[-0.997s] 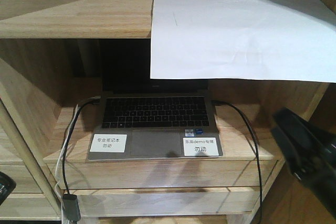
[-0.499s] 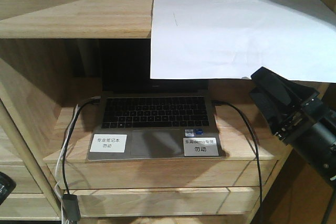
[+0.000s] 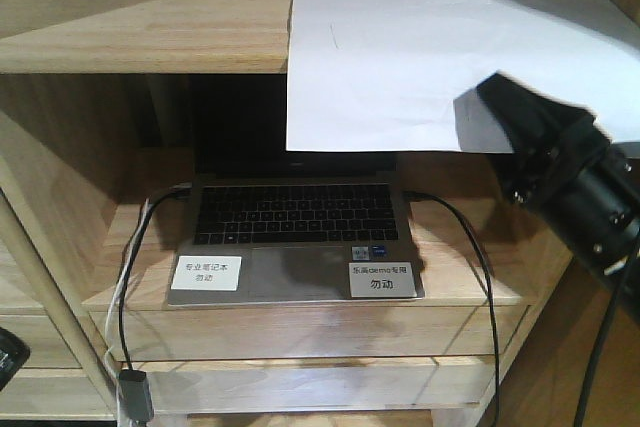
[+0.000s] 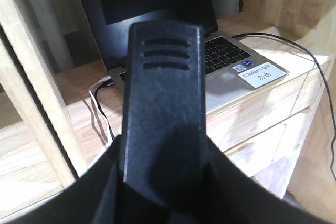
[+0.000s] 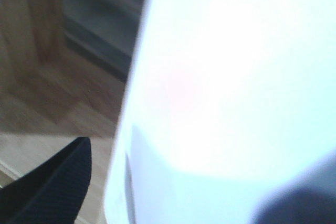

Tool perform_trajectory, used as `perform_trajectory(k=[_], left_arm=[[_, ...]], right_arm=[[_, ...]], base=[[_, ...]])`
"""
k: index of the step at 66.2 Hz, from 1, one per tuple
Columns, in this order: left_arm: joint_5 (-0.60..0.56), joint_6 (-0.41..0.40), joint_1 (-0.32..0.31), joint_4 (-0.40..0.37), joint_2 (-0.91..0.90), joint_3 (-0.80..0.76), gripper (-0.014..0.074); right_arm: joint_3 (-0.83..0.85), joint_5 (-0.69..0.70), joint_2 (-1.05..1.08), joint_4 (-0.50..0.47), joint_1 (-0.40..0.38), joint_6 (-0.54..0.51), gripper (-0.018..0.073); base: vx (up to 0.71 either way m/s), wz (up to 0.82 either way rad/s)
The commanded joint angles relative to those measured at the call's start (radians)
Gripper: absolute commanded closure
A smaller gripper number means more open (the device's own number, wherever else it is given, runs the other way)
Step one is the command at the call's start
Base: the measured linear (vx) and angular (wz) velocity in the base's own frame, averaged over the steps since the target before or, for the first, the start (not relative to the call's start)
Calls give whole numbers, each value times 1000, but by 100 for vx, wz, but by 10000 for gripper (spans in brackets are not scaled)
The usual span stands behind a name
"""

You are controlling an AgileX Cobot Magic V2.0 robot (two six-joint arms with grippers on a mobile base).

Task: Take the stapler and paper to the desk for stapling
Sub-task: 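Reach the right gripper to the white paper edge and pinch it, then pull the white paper off the shelf with the right gripper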

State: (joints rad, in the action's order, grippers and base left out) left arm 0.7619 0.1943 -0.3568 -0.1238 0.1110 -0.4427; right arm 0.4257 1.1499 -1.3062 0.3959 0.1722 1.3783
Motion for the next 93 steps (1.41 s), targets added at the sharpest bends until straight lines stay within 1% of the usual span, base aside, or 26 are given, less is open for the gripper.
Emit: perform_trajectory(k=[1, 6, 10, 15, 17, 18, 21, 24, 31, 39, 43, 49, 63, 71, 79, 93], left_arm=[[-117, -2, -3, -13, 11, -28, 603], [-117, -2, -3, -13, 11, -28, 603], [-117, -2, -3, -13, 11, -28, 603], [-117, -2, -3, -13, 11, -28, 603], [-117, -2, -3, -13, 11, -28, 603], [-117, -2, -3, -13, 11, -28, 603], [-117, -2, -3, -13, 11, -28, 603], [-117, -2, -3, -13, 11, -28, 603], [-117, -2, -3, -13, 11, -28, 603], [-117, -2, -3, -13, 11, -28, 603], [-117, -2, -3, -13, 11, -28, 603], [-117, -2, -3, -13, 11, -28, 603], [-117, -2, -3, -13, 11, -28, 603], [-117, -2, -3, -13, 11, -28, 603], [-117, -2, -3, -13, 11, -28, 603], [-117, -2, -3, -13, 11, -28, 603]], right_arm=[[43, 195, 17, -45, 10, -16, 31], [49, 195, 17, -48, 10, -16, 95], [49, 195, 17, -50, 10, -13, 194], [48, 195, 17, -44, 10, 16, 363], [48, 195, 17, -34, 10, 41, 431], [48, 195, 17, -30, 10, 52, 483], [46, 195, 22, -17, 10, 84, 578], [43, 195, 34, -7, 10, 101, 575], [29, 195, 84, -7, 12, 94, 571], [-13, 179, 185, -13, 12, 58, 570], [-64, 149, 259, -36, 12, 33, 569], [-133, 93, 355, -82, 12, 23, 568], [-333, -54, 571, -132, 12, 26, 566], [-412, -118, 650, -155, 12, 53, 566], [-458, -129, 693, -157, 12, 69, 566], [-458, -127, 739, -90, 12, 89, 564]], base=[[0, 0], [0, 0], [0, 0], [0, 0], [0, 0], [0, 0], [0, 0], [0, 0], [0, 0], [0, 0], [0, 0], [0, 0], [0, 0], [0, 0], [0, 0], [0, 0]])
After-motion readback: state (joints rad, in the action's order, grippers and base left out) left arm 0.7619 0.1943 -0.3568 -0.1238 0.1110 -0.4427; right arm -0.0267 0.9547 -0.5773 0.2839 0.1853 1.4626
